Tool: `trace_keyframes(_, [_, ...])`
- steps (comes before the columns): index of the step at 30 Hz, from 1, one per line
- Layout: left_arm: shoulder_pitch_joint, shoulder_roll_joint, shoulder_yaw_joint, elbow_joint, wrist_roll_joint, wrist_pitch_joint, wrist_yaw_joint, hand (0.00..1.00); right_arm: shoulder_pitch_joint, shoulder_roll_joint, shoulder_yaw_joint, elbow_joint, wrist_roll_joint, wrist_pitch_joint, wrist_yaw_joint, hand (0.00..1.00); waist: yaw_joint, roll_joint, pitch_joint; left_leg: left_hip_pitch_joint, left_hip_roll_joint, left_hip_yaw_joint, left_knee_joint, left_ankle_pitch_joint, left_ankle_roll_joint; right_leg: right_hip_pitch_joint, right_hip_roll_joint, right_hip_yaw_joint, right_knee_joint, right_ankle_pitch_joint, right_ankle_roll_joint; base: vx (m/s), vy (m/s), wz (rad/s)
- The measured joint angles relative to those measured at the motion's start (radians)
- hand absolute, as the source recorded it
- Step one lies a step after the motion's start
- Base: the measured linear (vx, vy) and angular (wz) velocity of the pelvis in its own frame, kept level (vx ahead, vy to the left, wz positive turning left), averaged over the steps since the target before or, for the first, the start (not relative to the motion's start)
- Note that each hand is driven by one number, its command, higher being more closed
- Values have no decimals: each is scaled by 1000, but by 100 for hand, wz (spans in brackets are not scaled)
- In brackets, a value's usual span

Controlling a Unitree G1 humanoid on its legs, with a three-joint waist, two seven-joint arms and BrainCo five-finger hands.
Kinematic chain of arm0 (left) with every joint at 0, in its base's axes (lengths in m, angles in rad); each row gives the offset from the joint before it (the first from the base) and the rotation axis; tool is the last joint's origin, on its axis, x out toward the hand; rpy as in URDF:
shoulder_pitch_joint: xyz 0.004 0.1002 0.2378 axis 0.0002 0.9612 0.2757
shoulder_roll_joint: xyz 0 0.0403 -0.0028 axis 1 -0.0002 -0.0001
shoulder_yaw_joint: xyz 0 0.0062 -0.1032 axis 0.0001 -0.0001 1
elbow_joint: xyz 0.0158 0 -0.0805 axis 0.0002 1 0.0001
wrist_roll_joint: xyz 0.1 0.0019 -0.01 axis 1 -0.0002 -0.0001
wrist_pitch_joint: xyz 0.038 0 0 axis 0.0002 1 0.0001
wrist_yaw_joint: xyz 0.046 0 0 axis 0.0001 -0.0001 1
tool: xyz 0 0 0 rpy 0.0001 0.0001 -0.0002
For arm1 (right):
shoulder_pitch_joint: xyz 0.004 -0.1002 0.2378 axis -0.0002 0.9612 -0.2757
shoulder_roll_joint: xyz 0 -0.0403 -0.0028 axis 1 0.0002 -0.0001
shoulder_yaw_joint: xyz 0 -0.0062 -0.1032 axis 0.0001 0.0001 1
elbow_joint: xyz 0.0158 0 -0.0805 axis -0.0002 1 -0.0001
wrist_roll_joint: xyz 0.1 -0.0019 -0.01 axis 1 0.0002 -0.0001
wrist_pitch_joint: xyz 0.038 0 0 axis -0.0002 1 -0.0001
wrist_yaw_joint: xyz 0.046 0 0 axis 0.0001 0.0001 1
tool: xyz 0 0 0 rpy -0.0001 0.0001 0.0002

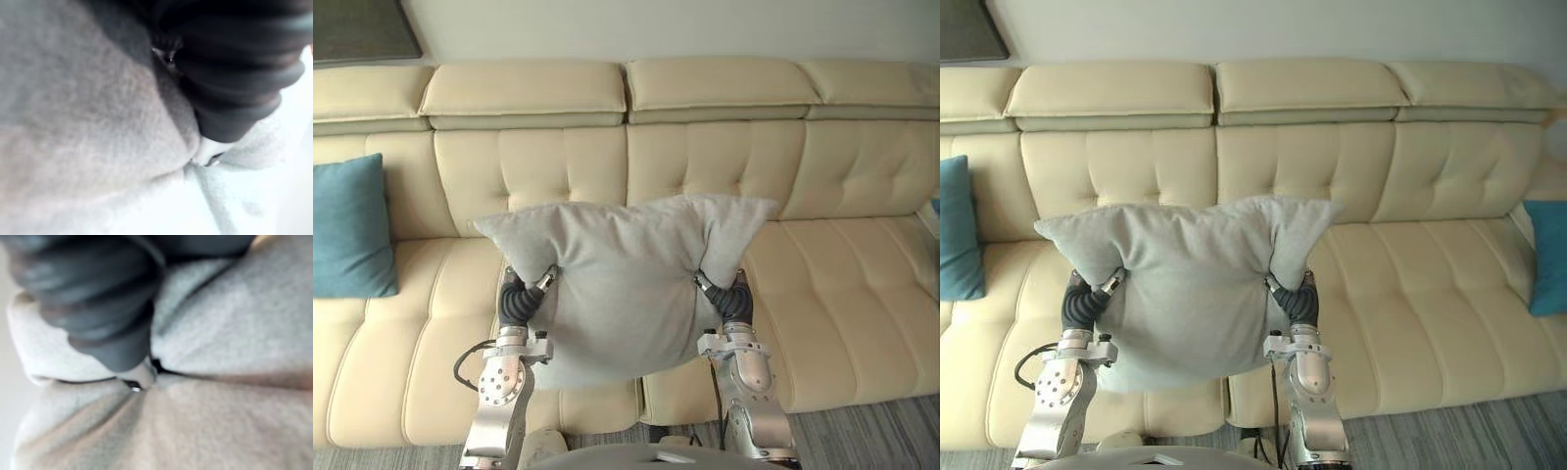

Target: Pick up cushions and gather them together orderly.

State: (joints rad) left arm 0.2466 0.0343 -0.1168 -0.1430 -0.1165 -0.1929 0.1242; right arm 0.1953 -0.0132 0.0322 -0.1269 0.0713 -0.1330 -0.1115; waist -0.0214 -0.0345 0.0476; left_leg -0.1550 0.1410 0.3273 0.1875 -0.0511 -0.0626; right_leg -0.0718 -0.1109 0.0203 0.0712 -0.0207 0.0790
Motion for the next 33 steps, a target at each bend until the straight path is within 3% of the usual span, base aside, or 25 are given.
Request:
trace_keyframes(12, [-9,6,-2,4,-18,15,2,100,-31,-17,3,34,-10,1,0,100,-12,-4,-30,52,-34,-2,-124,78,0,-12,-3,34,-17,6,6,-58,-7,-5])
trace_keyframes(16, [-99,8,-4,17,-20,16,32,100,-78,-38,4,43,7,1,-7,100,-12,8,-22,-87,-8,-60,-16,76,4,-70,6,-16,1,27,17,-77,-14,37])
trace_keyframes(17, [-122,8,-3,14,-22,16,47,100,-95,-39,6,41,10,1,-13,100,-10,23,-12,-124,7,-88,20,73,3,-83,18,-41,23,26,16,-120,-33,41])
trace_keyframes(18, [-132,15,-4,-1,-36,16,53,100,-102,-37,10,22,10,1,-32,100,-4,26,-11,-122,3,-107,-27,101,-11,-109,22,-56,55,18,4,-159,-17,49])
trace_keyframes(19, [-137,27,-3,-12,-40,15,59,100,-103,-25,10,5,9,1,-39,100,-6,15,-14,-106,-15,-105,-67,100,-17,-121,-8,-67,52,13,-1,-158,5,35])
trace_keyframes(20, [-147,36,-3,-18,-48,14,65,100,-110,-16,8,-15,9,2,-43,100,-1,3,-10,-146,-15,-84,105,35,35,-126,-29,-77,45,13,7,-104,-3,19])
trace_keyframes(21, [-143,23,-5,-21,-56,13,70,100,-112,-18,7,-27,9,2,-44,100,2,16,-9,-141,-7,-82,278,-65,30,-107,-32,-71,50,22,17,-65,28,3])
trace_keyframes(22, [-143,8,-7,-34,-56,11,71,100,-103,-24,7,-58,9,0,-47,100,-12,62,-21,-82,3,-92,209,-127,1,-101,-9,-69,55,26,22,-51,65,-1])
trace_keyframes(24, [-159,22,-6,-46,-56,2,76,100,-104,0,4,-62,8,-3,-49,100,-29,34,-25,-63,-30,-82,126,-96,16,-118,-23,-63,48,47,10,-155,104,1])
trace_keyframes(26, [-159,23,-5,-45,-55,-2,84,100,-99,14,4,-64,0,-3,-49,100,-24,12,-16,-64,-33,-55,129,-91,20,-125,-25,-40,31,66,6,-176,54,-27])
trace_keyframes(28, [-145,22,-3,-46,-55,-2,85,100,-98,14,8,-64,0,-2,-49,100,-6,4,-14,-62,-20,-14,144,-103,17,-139,-15,1,22,82,-2,-147,21,-59])
trace_keyframes(33, [-125,10,-5,-58,-54,-1,80,100,-91,13,7,-68,-1,6,-45,100,-4,4,-13,-41,11,29,162,-119,17,-139,6,24,19,87,-9,-75,-22,-36])
